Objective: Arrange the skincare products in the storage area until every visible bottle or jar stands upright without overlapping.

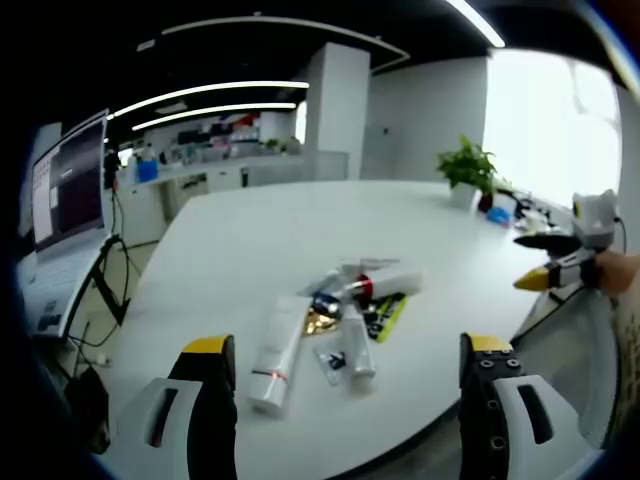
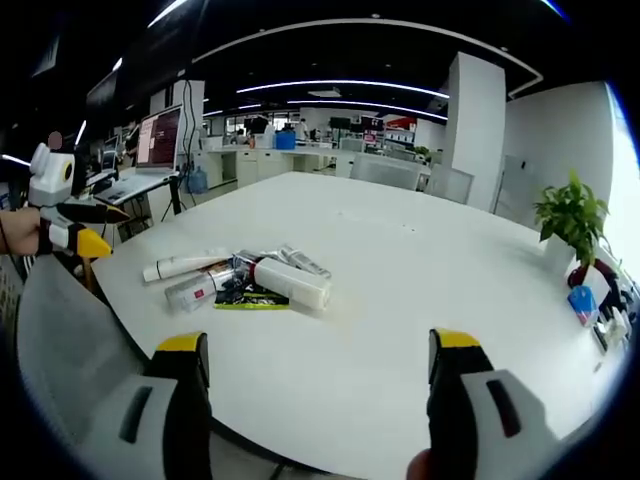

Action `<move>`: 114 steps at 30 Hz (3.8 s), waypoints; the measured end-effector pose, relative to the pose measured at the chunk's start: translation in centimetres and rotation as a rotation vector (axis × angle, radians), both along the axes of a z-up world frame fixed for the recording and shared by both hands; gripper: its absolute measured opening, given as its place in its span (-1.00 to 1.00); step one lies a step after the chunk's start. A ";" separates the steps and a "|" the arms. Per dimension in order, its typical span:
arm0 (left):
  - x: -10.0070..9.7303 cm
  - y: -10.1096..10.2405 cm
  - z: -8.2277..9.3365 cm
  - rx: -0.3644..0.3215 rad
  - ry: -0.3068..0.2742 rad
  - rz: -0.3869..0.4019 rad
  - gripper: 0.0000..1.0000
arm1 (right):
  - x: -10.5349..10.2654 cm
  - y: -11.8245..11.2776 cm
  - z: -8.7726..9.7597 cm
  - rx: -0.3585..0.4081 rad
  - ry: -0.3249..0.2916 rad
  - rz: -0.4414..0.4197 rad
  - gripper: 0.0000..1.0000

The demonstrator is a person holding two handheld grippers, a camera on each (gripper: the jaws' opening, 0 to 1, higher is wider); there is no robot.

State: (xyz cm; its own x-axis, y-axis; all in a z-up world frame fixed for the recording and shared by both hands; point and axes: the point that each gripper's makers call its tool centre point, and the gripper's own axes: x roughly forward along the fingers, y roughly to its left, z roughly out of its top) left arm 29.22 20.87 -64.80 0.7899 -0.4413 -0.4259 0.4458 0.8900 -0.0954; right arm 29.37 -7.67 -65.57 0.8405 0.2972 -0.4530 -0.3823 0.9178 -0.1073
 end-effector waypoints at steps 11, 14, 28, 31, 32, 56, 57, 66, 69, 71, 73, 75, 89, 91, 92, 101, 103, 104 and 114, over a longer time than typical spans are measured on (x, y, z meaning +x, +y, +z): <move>0.1 0.0 0.2 0.006 -0.007 -0.006 0.80 | 0.2 0.1 -0.1 -0.005 0.013 0.000 0.82; 0.1 0.0 0.2 0.000 -0.005 -0.003 0.80 | 0.1 0.2 -0.2 -0.005 0.023 0.006 0.78; 0.1 0.2 0.1 0.007 -0.003 0.005 0.79 | 0.0 0.4 -0.9 -0.016 0.063 0.013 0.77; 0.1 0.2 0.0 0.004 -0.001 0.005 0.79 | 0.0 0.5 -1.0 -0.019 0.072 0.018 0.77; 0.1 0.1 0.0 0.002 0.000 0.004 0.79 | -0.1 0.5 -1.1 -0.019 0.079 0.022 0.77; 0.1 0.0 -0.3 -0.006 0.019 -0.006 0.77 | 2.7 4.5 -3.4 -0.116 0.184 0.294 0.52; 0.1 0.0 -0.3 -0.007 0.019 -0.004 0.77 | 2.9 4.7 -3.6 -0.122 0.192 0.314 0.50; 0.1 0.0 -0.5 -0.008 0.032 -0.006 0.76 | 6.6 8.0 -4.8 -0.187 0.212 0.477 0.42; 0.2 0.0 -0.5 -0.009 0.036 -0.005 0.75 | 7.4 8.8 -5.1 -0.205 0.219 0.534 0.36; 0.1 0.1 -0.6 -0.006 0.040 -0.003 0.75 | 7.9 9.0 -5.4 -0.218 0.225 0.562 0.29; 0.2 0.1 -0.6 -0.006 0.040 -0.001 0.75 | 8.4 9.1 -5.6 -0.229 0.231 0.574 0.27; 0.2 0.1 -0.6 -0.005 0.043 0.003 0.75 | 8.9 9.3 -5.9 -0.239 0.237 0.591 0.26; 0.2 0.2 -0.8 0.002 0.060 0.012 0.73 | 11.5 11.0 -8.3 -0.343 0.279 0.766 0.18; 0.2 0.3 -0.9 0.001 0.064 0.014 0.73 | 12.2 11.3 -8.5 -0.333 0.285 0.769 0.14; 0.2 0.3 -0.9 0.002 0.068 0.015 0.73 | 12.6 11.6 -8.5 -0.329 0.284 0.775 0.12; 0.3 0.5 -1.2 0.000 0.081 0.025 0.72 | 14.6 12.9 -9.8 -0.355 0.312 0.835 0.00; 0.3 0.5 -1.2 -0.001 0.081 0.028 0.72 | 14.6 13.1 -10.1 -0.367 0.322 0.854 -0.06; 0.3 0.6 -1.2 -0.001 0.082 0.030 0.72 | 14.6 13.4 -10.4 -0.380 0.327 0.876 -0.10; 0.3 0.7 -1.2 -0.007 0.083 0.038 0.72 | 15.0 14.0 -11.6 -0.467 0.354 0.969 -0.39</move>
State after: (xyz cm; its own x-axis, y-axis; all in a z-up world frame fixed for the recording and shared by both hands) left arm 29.55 21.57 -65.97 0.7680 -0.4154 -0.4875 0.4025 0.9051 -0.1371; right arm 44.33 6.37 -77.21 0.1506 0.4930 -0.8569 -0.9875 0.1162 -0.1066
